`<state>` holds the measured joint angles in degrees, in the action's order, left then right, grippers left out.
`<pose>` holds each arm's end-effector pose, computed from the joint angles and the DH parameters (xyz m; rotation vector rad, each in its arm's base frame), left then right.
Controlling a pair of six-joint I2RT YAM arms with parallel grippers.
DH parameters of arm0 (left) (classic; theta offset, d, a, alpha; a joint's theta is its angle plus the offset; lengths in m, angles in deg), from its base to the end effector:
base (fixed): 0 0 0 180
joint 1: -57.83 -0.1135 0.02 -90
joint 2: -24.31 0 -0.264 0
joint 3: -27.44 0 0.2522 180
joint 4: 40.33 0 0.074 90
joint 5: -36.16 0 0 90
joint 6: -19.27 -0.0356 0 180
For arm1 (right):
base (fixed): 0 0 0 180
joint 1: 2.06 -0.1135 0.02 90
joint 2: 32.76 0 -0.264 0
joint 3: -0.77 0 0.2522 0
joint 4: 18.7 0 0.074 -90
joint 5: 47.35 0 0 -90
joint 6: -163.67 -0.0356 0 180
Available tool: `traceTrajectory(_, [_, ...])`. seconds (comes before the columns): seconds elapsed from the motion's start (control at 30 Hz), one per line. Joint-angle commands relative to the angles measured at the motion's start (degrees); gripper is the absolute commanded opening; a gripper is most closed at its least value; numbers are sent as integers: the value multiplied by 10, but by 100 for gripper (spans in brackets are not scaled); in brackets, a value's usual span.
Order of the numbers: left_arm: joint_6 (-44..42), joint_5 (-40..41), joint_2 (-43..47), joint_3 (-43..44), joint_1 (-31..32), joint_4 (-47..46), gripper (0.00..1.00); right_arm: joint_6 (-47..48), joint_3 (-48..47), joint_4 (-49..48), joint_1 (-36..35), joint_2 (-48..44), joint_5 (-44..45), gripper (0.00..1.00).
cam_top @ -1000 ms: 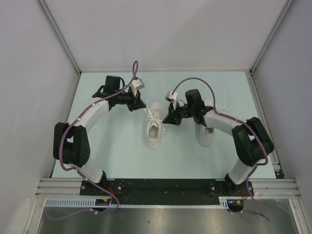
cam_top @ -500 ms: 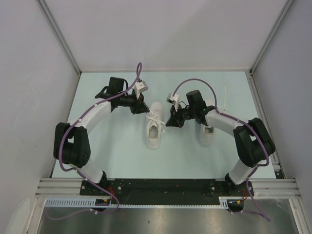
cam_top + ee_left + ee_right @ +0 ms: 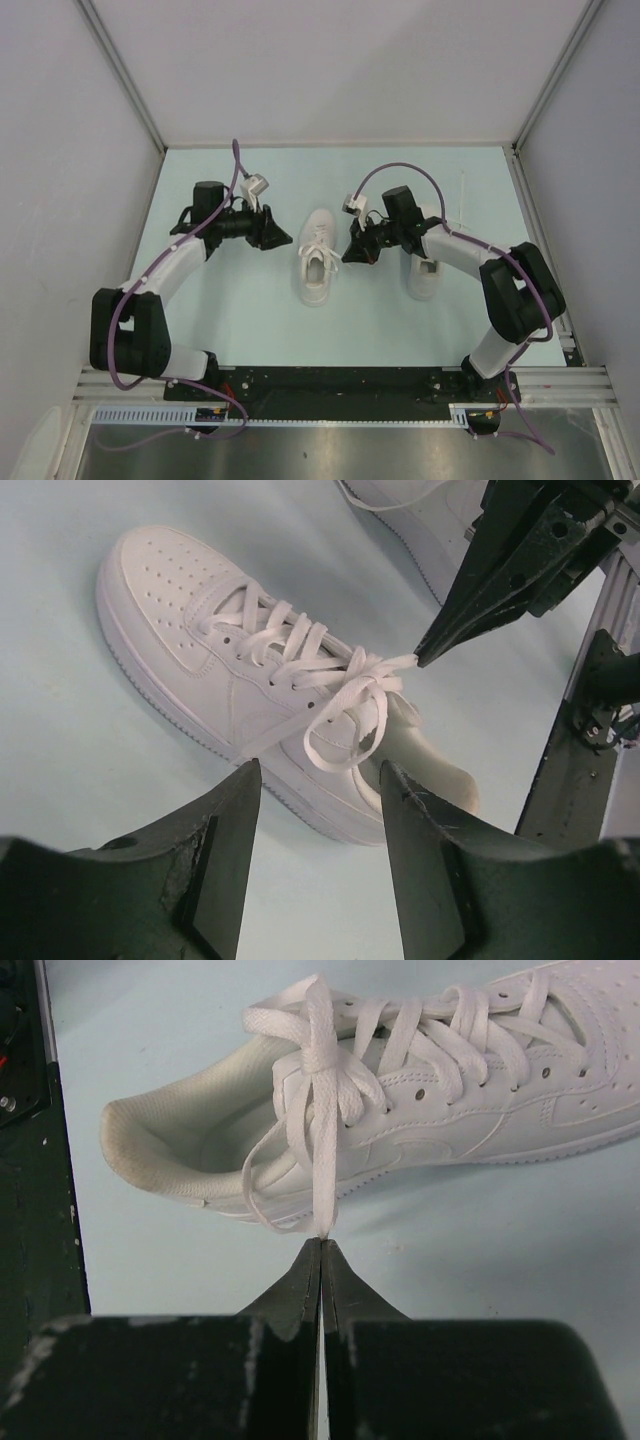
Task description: Tie the shoes
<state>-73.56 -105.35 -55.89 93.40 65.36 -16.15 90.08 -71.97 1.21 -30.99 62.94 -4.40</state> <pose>0.2887 -0.0663 0.2519 0.6692 2.0231 -1.0415 0.2941 0.1923 0.2110 -1.2357 1.8725 1.0586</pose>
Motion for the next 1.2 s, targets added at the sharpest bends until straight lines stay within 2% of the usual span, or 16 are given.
traceTrajectory(0.0, [30,-16,18,-11,2,-17,56,19,-19,25,9,-29,-4,0])
traceTrajectory(0.73, [-135,-48,-10,13,2,35,60,48,-17,70,66,-22,7,0])
traceTrajectory(0.87, [-202,-58,-15,27,4,69,62,53,-17,76,70,-14,11,0])
traceTrajectory(1.03, [-240,-75,-29,56,22,93,63,37,-17,52,63,-5,21,0])
traceTrajectory(1.17, [-311,-72,-46,78,53,139,63,7,-17,12,55,3,49,0])
